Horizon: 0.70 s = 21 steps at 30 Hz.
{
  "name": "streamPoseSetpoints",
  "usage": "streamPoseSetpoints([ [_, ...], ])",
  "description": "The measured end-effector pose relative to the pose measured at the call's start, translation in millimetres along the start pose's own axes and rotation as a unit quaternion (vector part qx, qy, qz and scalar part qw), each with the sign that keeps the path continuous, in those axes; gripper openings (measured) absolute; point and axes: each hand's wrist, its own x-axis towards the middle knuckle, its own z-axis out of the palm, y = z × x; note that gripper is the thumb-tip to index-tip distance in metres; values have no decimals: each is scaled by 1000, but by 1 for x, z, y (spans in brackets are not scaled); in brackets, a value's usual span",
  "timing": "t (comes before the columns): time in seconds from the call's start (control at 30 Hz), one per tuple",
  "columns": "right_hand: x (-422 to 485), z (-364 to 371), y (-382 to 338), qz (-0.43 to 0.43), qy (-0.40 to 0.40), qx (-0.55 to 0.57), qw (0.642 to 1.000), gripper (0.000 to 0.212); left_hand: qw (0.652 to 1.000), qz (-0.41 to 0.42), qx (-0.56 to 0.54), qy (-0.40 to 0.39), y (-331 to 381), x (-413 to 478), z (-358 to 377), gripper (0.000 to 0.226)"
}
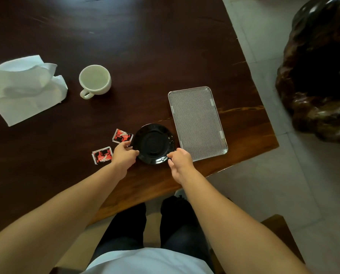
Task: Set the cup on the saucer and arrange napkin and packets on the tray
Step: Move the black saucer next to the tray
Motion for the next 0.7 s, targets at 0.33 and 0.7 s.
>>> streamPoseSetpoints([
  [0.33,-14,9,-9,-18,-20,-47,999,76,995,-11,-35,-92,10,-18,-4,73],
  [0.7,-23,36,-37,-61,-44,-62,995,48,985,-12,-94,-144,56,-44,-62,47],
])
